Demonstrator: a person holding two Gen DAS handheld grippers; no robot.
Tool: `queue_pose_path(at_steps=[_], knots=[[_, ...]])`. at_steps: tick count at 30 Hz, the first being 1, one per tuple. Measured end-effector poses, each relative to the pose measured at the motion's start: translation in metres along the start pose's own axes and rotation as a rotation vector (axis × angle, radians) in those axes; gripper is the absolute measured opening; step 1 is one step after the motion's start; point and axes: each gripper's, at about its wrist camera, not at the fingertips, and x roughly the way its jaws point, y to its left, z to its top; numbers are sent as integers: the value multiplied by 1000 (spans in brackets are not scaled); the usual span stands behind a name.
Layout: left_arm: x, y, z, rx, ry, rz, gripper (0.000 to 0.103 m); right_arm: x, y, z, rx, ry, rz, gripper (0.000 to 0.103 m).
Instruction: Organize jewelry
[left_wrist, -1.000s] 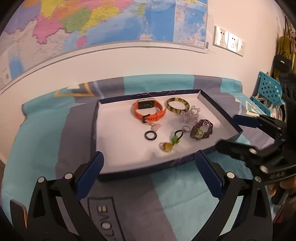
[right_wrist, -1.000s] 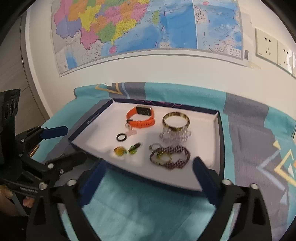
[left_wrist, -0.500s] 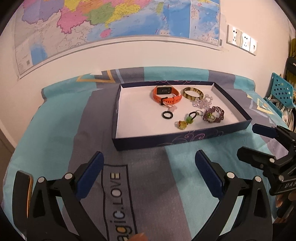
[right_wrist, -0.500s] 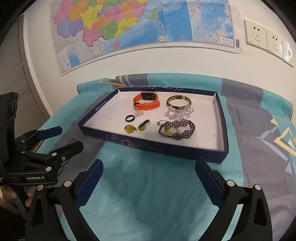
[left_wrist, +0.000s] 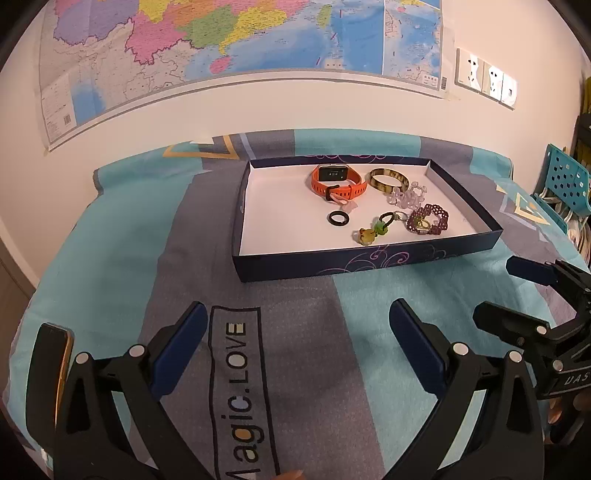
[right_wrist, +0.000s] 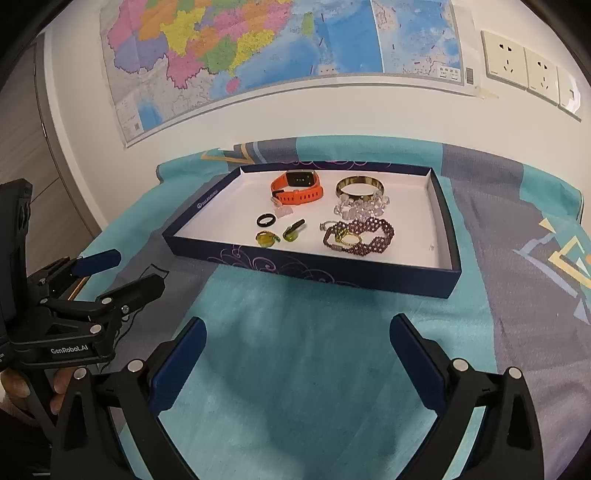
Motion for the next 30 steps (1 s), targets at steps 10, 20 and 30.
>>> queue_pose_path(at_steps=[10, 20, 30], knots=[[1, 3, -2, -5, 6, 7, 97, 2, 3, -3, -1, 12, 4, 96], [0, 3, -3, -6, 10, 7, 97, 3, 4, -3, 5, 19, 0, 96], [1, 2, -3, -7, 15, 3, 97, 5, 1, -3, 17, 23, -3, 96]])
